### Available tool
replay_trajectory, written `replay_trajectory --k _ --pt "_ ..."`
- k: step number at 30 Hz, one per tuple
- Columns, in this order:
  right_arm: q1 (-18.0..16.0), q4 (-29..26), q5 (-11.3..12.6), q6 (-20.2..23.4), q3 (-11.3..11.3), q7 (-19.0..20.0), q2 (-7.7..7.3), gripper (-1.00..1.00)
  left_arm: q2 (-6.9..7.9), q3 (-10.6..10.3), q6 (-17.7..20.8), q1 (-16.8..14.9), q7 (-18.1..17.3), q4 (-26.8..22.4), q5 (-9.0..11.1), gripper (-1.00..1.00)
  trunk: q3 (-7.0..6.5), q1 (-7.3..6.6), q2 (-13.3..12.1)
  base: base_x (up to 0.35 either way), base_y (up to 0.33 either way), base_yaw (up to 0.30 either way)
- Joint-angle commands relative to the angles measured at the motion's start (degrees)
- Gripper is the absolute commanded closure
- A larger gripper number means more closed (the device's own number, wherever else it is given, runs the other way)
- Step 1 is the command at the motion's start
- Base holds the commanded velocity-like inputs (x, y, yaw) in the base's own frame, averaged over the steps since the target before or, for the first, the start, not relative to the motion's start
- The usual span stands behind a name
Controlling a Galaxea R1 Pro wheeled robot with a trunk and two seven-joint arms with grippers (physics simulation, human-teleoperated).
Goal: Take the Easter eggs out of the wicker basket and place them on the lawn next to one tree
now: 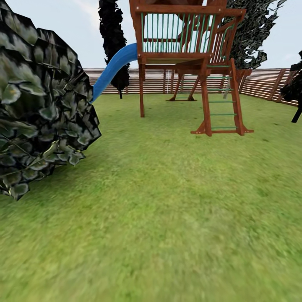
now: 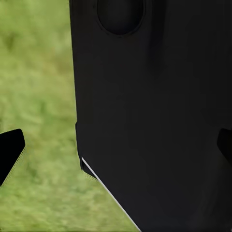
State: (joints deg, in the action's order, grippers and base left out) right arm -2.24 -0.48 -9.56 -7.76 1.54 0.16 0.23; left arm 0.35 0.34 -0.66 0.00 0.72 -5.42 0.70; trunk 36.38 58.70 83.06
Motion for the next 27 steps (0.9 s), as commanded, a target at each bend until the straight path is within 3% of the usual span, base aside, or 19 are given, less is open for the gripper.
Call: replay_trajectory --k 1,27 --pt "0.0 0.0 -0.2 -0.2 0.1 0.0 0.04 -1.00 0.00 0.0 -0.1 0.0 0.1 0.0 0.1 -1.00 0.04 0.03 0.0 0.322 0.000 0.000" --pt "0.0 0.4 0.1 -0.2 0.0 0.0 0.43 -1.00 0.00 0.0 0.0 0.0 0.1 0.0 0.0 -1.00 0.04 0.03 0.0 0.322 0.000 0.000"
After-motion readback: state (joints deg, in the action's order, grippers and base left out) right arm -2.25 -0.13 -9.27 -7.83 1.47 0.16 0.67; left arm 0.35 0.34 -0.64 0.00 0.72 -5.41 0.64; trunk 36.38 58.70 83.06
